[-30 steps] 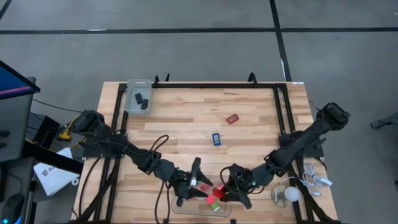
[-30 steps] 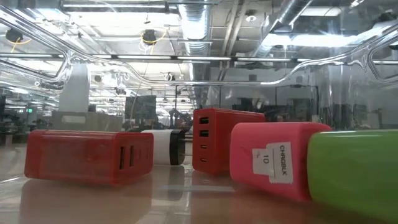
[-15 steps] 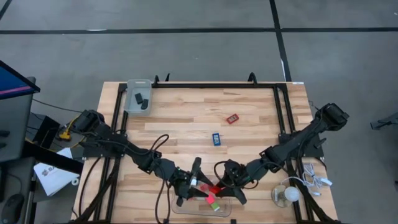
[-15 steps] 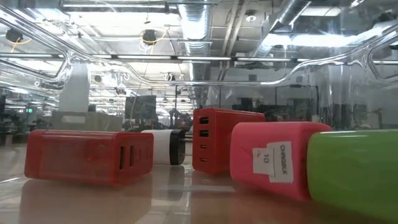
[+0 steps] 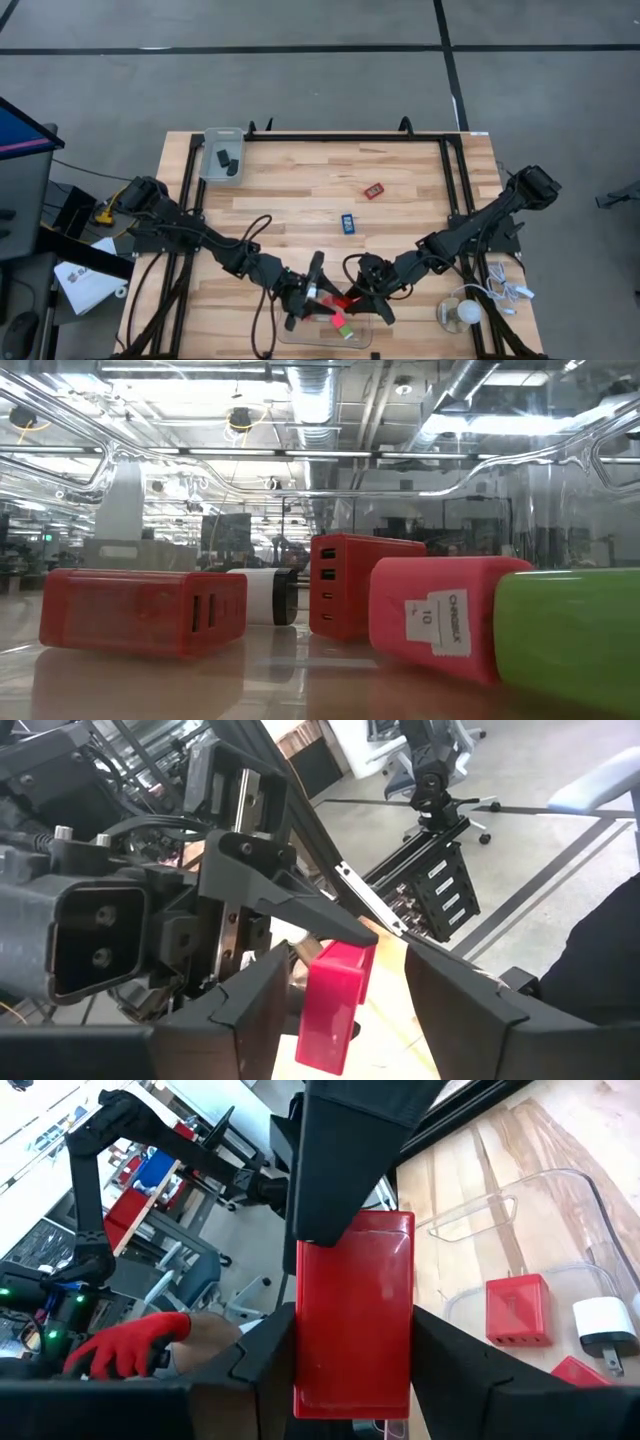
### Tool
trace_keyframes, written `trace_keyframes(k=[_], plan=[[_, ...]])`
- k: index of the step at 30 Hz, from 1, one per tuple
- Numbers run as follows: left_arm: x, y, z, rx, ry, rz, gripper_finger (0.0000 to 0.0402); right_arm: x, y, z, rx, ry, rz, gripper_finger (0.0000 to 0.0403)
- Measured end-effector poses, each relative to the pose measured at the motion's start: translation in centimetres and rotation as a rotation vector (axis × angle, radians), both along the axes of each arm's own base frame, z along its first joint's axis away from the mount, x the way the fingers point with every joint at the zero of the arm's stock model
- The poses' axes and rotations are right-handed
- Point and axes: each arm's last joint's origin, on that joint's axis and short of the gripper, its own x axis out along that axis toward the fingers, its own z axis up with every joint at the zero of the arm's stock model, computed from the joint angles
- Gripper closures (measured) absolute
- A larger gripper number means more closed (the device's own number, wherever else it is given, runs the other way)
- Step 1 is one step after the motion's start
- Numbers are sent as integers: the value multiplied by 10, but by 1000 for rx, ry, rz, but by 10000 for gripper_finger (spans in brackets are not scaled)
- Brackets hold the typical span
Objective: Pick & Place Office items
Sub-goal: Put the bottom red digital clock into the gray bin
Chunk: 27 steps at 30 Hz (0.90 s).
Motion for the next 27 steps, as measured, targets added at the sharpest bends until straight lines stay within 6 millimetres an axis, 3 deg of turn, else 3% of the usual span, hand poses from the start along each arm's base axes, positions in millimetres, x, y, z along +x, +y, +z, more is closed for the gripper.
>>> trace_keyframes(k=[18,27], plan=[[0,0,0,4,-4,-1,333,0,0,0,-2,0,4,240],[0,0,0,6,-2,-1,342,0,0,0,-9,-7,7,240]])
